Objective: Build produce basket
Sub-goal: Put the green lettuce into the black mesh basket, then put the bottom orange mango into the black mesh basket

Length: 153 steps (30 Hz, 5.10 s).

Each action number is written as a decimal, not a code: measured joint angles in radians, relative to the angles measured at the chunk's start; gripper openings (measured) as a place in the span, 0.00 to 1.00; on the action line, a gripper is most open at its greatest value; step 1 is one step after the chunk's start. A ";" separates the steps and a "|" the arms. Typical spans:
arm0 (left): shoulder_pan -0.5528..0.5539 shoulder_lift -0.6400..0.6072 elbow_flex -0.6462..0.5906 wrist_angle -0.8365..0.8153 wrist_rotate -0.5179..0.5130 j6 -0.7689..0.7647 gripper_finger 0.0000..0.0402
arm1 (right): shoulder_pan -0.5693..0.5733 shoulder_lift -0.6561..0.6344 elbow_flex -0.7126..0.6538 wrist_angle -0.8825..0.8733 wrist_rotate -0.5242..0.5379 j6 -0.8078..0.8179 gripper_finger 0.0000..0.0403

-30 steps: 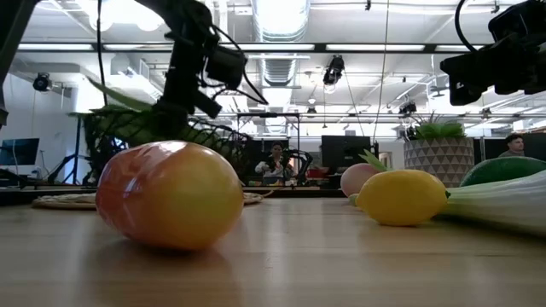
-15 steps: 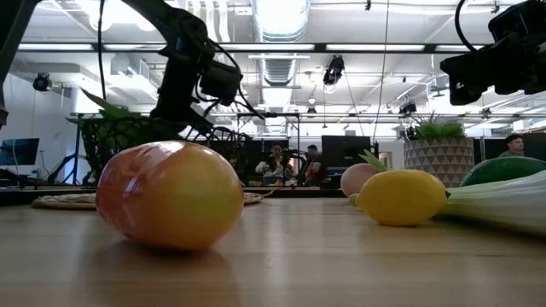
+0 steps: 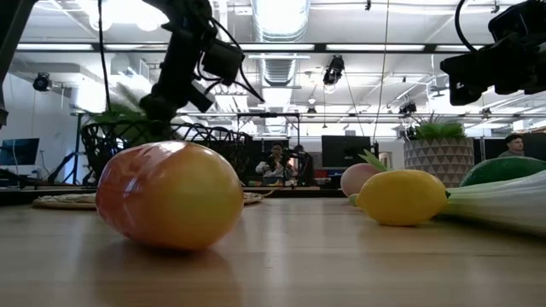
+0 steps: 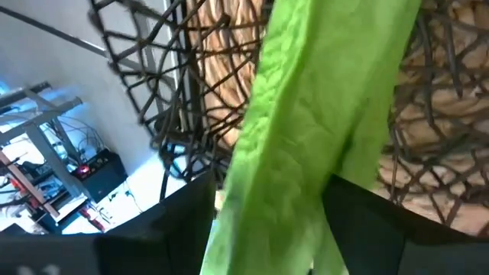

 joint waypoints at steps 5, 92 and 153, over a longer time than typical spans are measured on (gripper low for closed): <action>0.000 -0.004 0.036 -0.004 -0.006 0.000 0.56 | 0.000 0.000 0.000 0.000 0.000 -0.001 0.04; -0.930 0.346 0.121 0.571 0.528 -0.313 0.77 | 0.000 0.000 0.000 0.000 0.000 0.000 0.04; -0.071 -0.210 -0.400 0.679 0.329 -0.394 0.78 | 0.000 0.000 0.000 0.000 0.000 0.000 0.04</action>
